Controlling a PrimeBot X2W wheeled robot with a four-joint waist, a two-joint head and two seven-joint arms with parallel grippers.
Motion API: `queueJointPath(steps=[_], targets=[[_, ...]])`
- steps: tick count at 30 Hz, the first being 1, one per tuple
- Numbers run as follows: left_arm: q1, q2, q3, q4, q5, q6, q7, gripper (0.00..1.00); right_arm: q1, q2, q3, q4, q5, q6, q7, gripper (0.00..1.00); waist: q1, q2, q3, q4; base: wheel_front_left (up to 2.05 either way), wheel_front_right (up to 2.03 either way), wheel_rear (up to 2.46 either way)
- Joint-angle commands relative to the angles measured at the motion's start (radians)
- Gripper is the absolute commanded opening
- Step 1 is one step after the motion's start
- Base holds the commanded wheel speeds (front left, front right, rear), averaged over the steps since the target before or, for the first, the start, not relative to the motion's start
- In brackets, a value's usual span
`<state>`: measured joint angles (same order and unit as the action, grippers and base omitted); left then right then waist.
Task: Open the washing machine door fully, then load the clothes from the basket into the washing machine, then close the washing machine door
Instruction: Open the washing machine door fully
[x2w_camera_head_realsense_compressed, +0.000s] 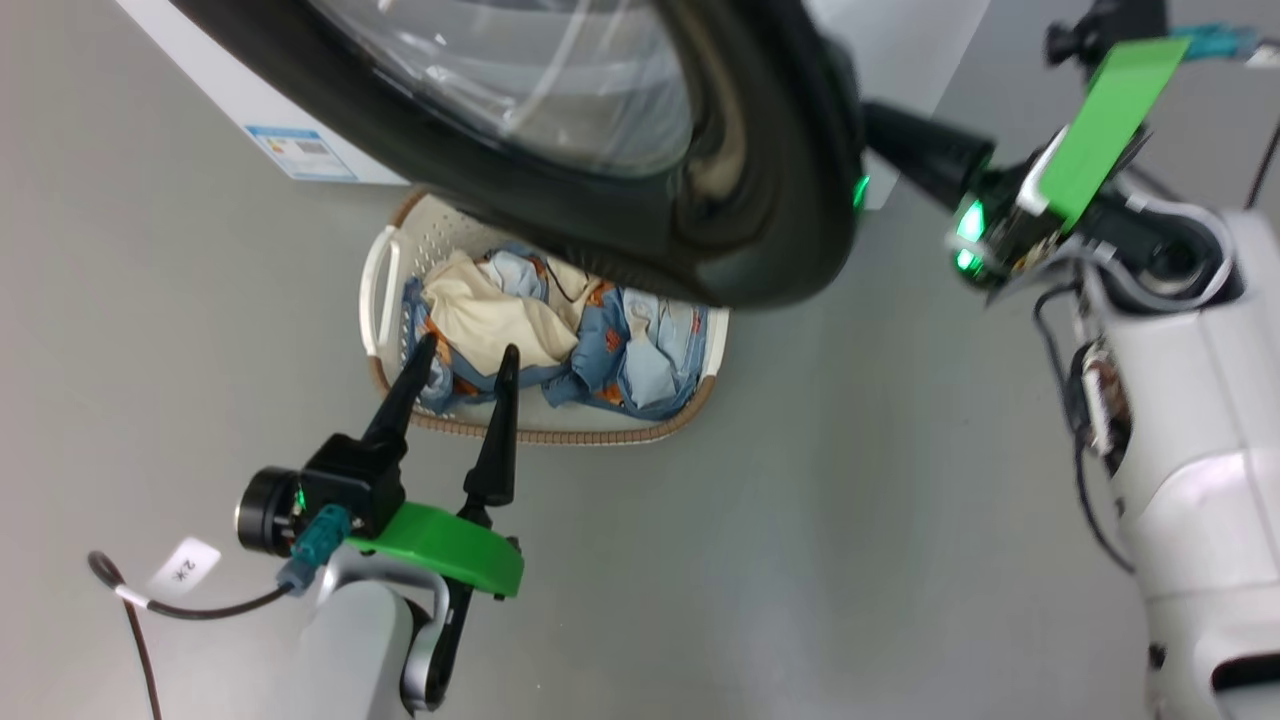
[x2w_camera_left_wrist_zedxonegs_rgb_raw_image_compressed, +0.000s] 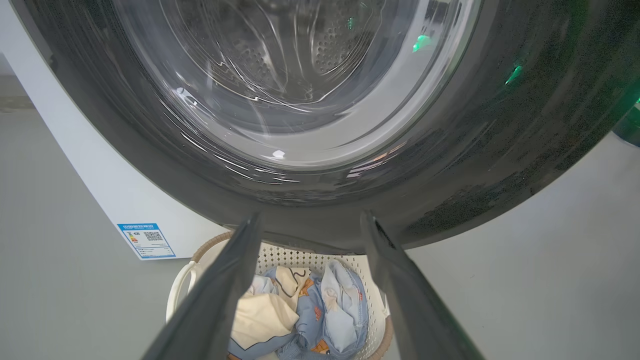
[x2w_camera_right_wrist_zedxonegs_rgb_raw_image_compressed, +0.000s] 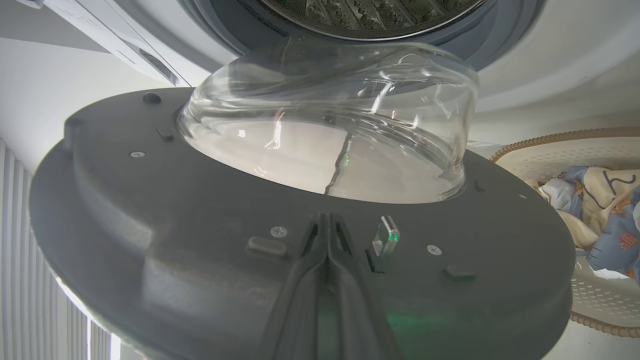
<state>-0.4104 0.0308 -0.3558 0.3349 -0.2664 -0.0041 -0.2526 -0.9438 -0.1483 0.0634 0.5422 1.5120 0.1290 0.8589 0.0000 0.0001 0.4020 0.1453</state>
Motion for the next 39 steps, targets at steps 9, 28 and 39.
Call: queueJointPath(steps=[9,28,39], targets=[[0.047,0.019,0.024,0.000,-0.001,-0.003,-0.009,1.00,0.160,0.069,0.063,-0.143,-0.016,0.002,0.002,0.00,0.0000,-0.0001,-0.089,0.009,0.00,0.00,0.00],[0.157,0.019,0.023,0.014,0.015,-0.009,-0.009,1.00,0.345,0.098,0.213,-0.142,0.017,0.002,-0.133,0.00,0.0000,-0.0001,-0.267,0.052,0.00,0.00,0.00],[0.198,0.019,0.037,0.016,0.020,-0.014,-0.009,1.00,0.364,0.098,0.330,-0.079,0.077,0.002,-0.283,0.00,0.0000,-0.0001,-0.323,0.066,0.00,0.00,0.00]])
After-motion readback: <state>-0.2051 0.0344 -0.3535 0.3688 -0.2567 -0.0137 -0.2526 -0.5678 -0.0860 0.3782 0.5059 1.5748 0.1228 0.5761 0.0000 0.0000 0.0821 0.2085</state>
